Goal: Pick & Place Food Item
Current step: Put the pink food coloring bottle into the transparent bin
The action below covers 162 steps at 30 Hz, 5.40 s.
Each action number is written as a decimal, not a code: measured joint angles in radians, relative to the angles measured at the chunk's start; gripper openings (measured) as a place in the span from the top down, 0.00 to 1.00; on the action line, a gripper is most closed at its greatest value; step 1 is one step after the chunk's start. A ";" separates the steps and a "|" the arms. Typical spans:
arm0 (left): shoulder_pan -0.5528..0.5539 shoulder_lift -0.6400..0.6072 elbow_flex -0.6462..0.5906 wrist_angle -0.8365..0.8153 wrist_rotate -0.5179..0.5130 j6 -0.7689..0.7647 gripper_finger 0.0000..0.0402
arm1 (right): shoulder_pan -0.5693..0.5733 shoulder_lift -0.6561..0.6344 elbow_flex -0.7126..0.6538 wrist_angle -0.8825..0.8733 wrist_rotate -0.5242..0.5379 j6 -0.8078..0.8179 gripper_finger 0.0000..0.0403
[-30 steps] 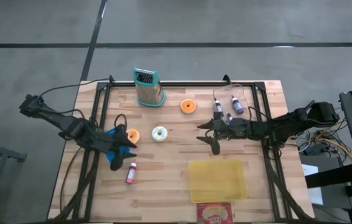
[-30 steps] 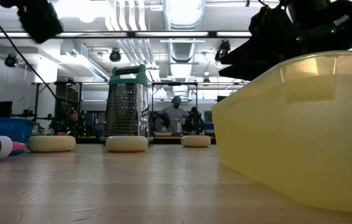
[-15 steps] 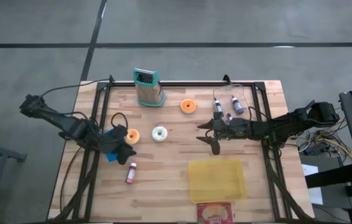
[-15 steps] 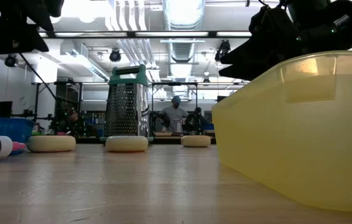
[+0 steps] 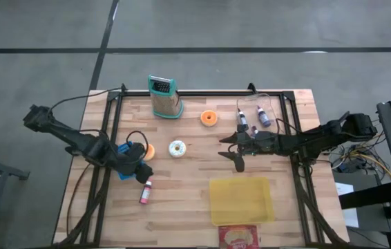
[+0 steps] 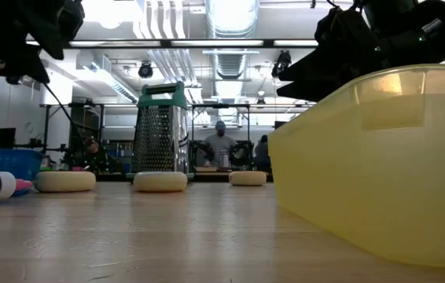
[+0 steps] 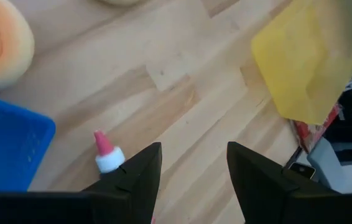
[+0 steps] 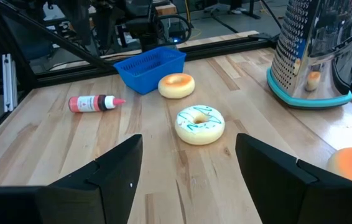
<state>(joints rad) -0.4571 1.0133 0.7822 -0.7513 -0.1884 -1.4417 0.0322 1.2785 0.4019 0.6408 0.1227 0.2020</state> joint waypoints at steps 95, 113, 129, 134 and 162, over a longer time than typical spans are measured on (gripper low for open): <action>-0.026 0.521 -0.003 0.121 0.384 -0.465 0.54 | 0.000 0.001 0.000 0.000 0.000 0.000 0.39; 0.036 0.600 0.000 0.105 0.376 -0.409 0.54 | 0.000 0.001 0.000 0.000 0.000 0.000 0.38; 0.036 0.601 -0.002 0.105 0.374 -0.406 0.62 | 0.000 0.001 0.000 0.000 0.000 0.000 0.37; 0.036 0.601 -0.002 0.105 0.373 -0.406 0.64 | 0.000 0.001 0.000 0.000 0.000 0.000 0.38; 0.037 0.370 0.058 -0.003 -0.031 -0.286 0.64 | 0.000 0.001 0.000 0.000 0.000 0.000 0.39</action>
<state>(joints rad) -0.4206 1.3836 0.8398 -0.7540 -0.2195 -1.7281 0.0322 1.2793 0.4019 0.6403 0.1230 0.2020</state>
